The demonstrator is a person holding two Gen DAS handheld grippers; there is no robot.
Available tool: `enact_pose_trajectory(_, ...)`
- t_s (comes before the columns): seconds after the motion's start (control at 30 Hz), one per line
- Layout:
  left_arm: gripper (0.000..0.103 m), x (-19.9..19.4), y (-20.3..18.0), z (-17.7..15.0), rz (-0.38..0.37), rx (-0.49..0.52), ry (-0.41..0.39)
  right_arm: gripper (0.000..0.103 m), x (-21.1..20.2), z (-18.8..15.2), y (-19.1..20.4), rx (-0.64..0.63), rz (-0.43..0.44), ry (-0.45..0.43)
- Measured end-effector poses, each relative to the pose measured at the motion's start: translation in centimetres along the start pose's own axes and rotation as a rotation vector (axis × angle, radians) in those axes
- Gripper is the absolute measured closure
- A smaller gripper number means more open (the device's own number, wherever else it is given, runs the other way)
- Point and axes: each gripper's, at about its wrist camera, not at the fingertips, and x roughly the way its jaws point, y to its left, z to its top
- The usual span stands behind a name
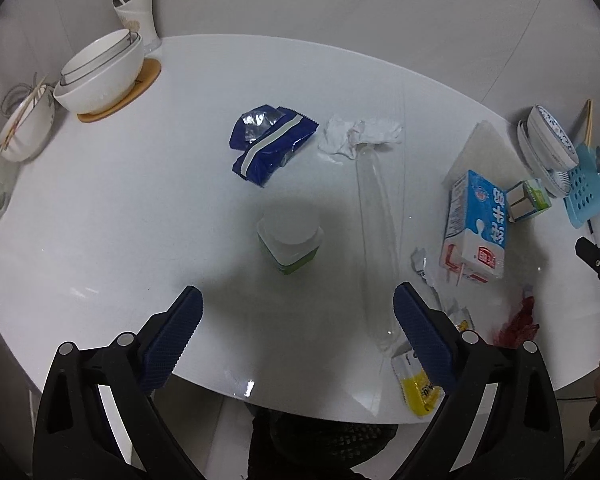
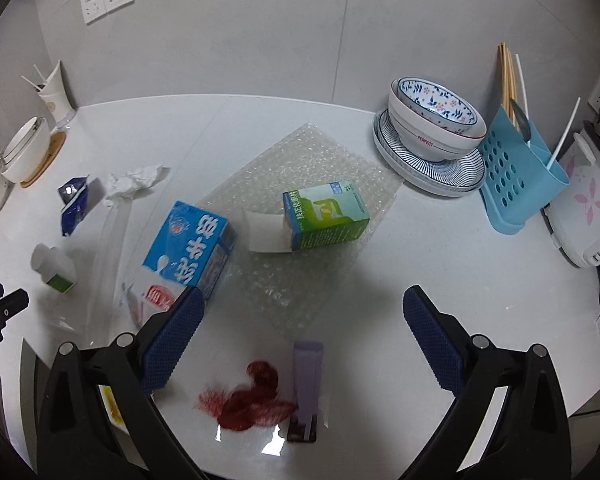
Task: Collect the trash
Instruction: 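Grasp the white pill bottle with the left gripper while the right gripper grasps the green medicine box, then carry the pill bottle and green box down toward the trash bin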
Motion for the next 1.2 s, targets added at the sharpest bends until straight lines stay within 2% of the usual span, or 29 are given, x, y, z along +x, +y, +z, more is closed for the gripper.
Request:
enact_pose_trajectory(0.33,0.014,5.5,1.4,1.5,0.021,-0.003,0.076,0.007,6.7,3.2,-1.8,0.010,-0.026,0.056)
enact_pose_trajectory(0.5,0.017,6.9,1.3,1.9,0.021,-0.002,0.095,0.010,9.4,4.2,-2.0,0.008,-0.030,0.096)
enact_pose_trajectory(0.67,0.029,7.8,1.4,2.4,0.017,-0.010,0.109,0.012,11.1,4.9,-1.5,-0.006,-0.033,0.120)
enact_pose_trajectory(0.77,0.040,8.1,1.4,2.6,0.013,-0.009,0.111,0.018,12.0,5.3,-1.5,0.000,-0.019,0.134)
enact_pose_trajectory(0.8,0.043,8.3,1.5,2.8,0.010,-0.008,0.112,0.024,12.4,5.4,-1.5,0.001,-0.022,0.138)
enact_pose_trajectory(0.83,0.048,8.4,1.5,2.9,0.007,-0.007,0.114,0.029,12.5,5.4,-1.2,0.001,-0.025,0.144)
enact_pose_trajectory(0.87,0.053,8.4,1.5,2.9,0.001,-0.007,0.113,0.030,12.6,5.4,-1.1,0.005,-0.027,0.144)
enact_pose_trajectory(1.2,0.053,6.2,1.0,2.9,-0.002,0.014,0.077,0.031,9.8,5.3,-0.3,0.005,-0.019,0.096)
